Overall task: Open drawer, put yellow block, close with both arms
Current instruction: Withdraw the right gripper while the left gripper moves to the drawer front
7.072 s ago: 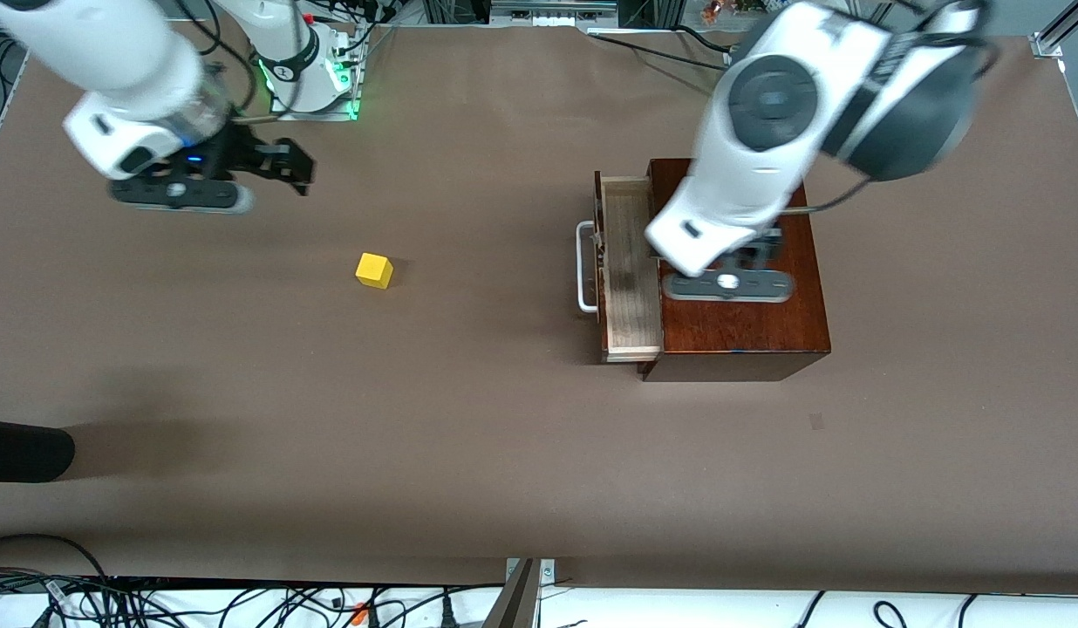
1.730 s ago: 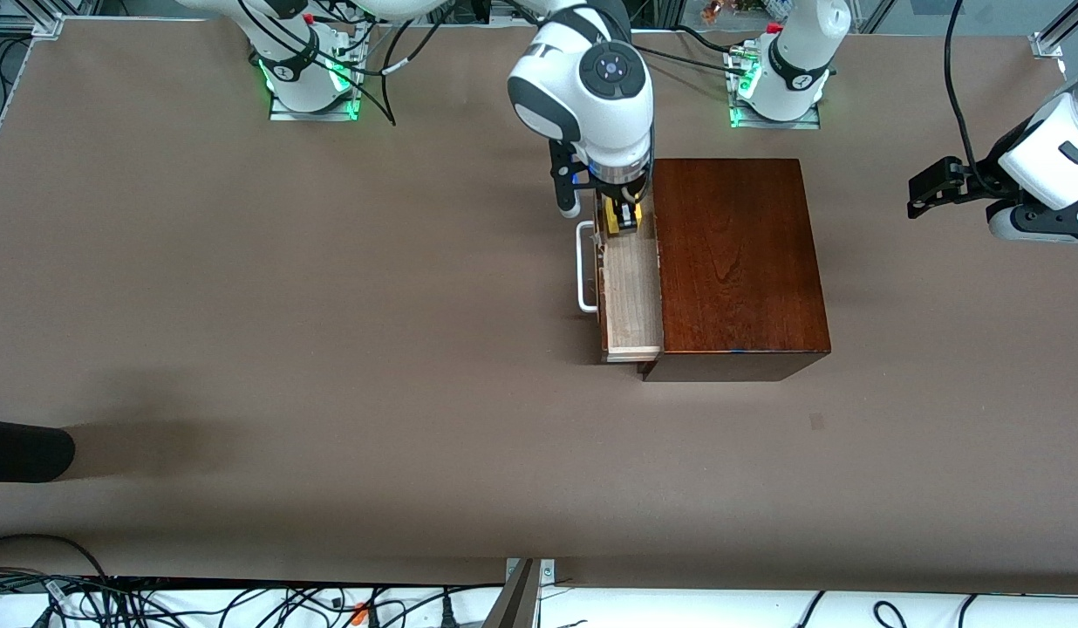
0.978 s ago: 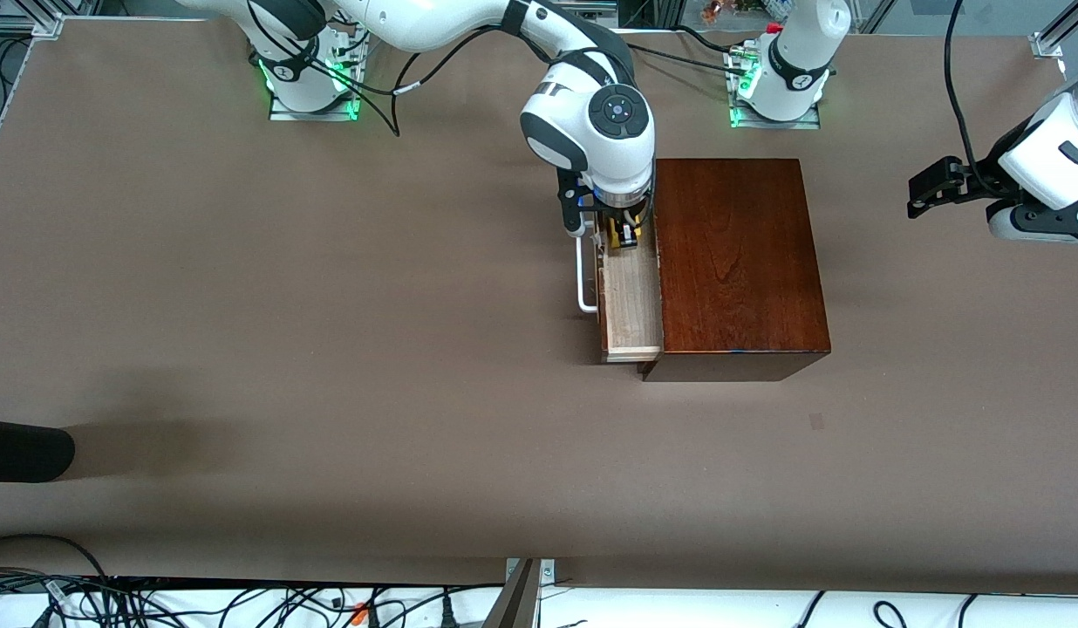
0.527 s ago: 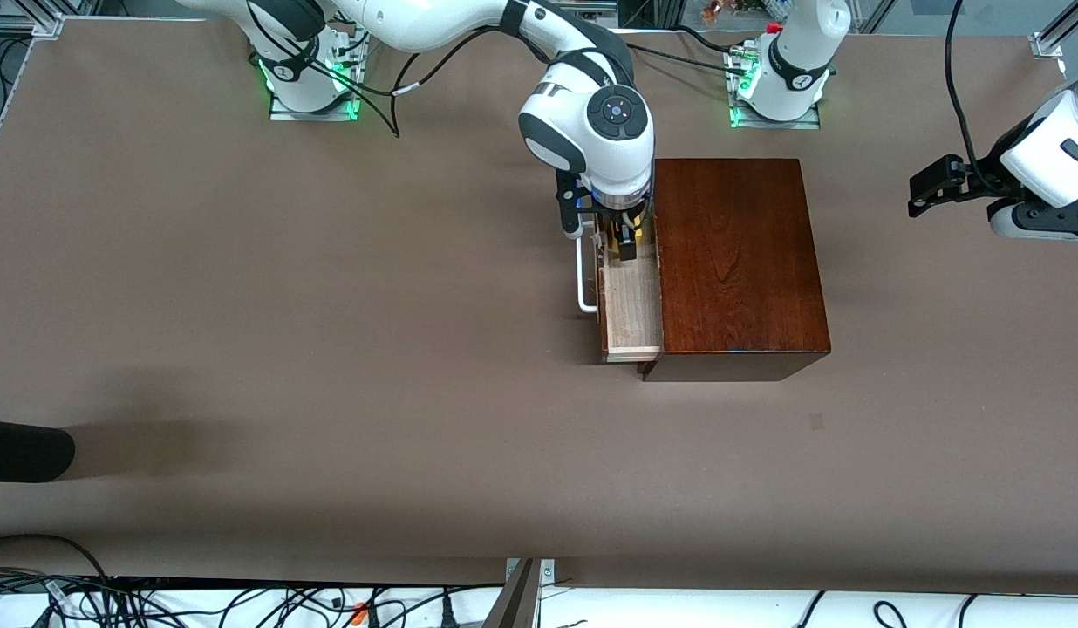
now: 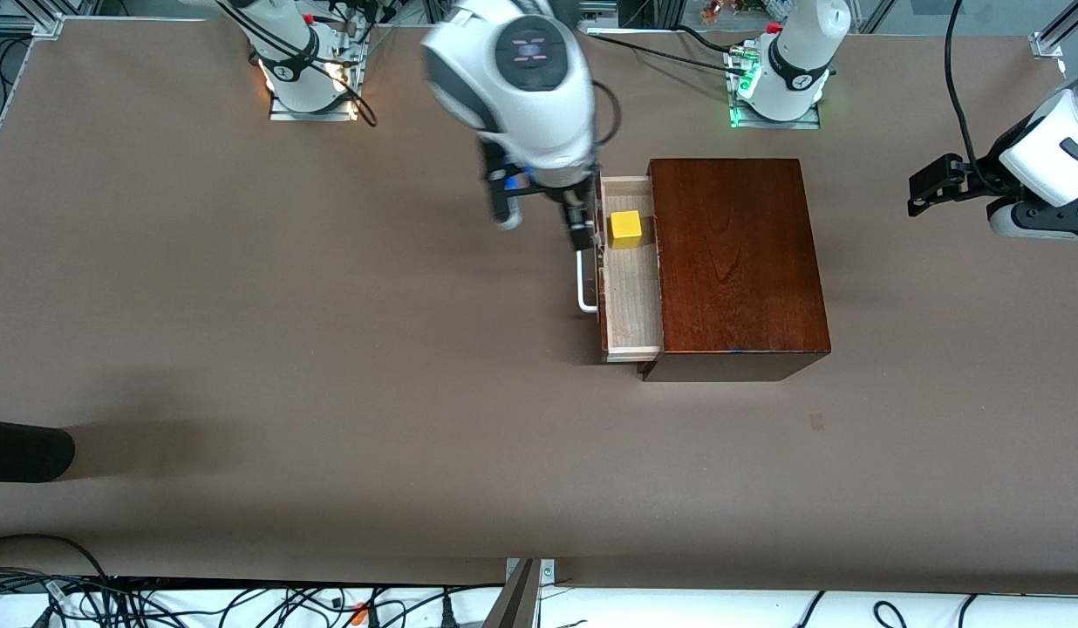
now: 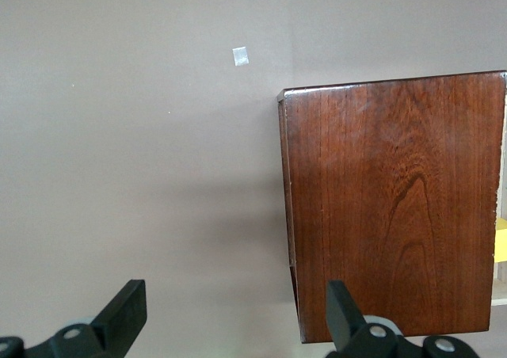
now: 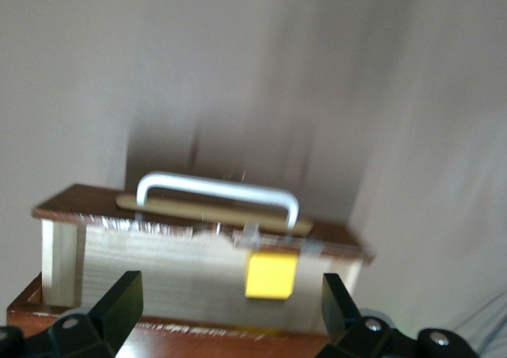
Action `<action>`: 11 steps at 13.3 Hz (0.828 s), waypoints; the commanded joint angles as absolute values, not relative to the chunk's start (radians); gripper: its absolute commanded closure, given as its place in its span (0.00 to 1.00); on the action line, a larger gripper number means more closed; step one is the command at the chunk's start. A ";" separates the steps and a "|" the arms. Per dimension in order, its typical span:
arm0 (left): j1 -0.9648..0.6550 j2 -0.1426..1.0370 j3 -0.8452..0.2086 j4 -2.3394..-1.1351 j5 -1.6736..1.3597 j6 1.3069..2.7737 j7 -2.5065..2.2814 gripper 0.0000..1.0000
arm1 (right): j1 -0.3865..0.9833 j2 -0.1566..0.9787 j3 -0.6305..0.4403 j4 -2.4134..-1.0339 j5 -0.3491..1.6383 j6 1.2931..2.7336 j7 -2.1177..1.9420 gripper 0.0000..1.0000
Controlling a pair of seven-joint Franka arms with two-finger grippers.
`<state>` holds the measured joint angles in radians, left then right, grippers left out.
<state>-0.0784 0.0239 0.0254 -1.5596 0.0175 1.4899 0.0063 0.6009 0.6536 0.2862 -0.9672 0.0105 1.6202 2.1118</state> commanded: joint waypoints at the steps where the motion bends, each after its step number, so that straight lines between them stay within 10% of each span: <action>1: -0.089 0.012 0.025 -1.559 0.034 1.479 0.020 0.00 | 0.493 0.585 0.292 -0.996 0.041 1.458 1.779 0.00; 11: -0.184 0.170 -0.228 -1.545 0.003 1.439 0.168 0.00 | 0.336 0.240 -0.132 -1.300 0.022 1.330 0.458 0.00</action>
<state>-0.1788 0.1413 -0.1697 -1.5639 0.0146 1.4465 0.0813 0.3496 0.3712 -0.0986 -1.1201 0.0196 1.2590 0.6104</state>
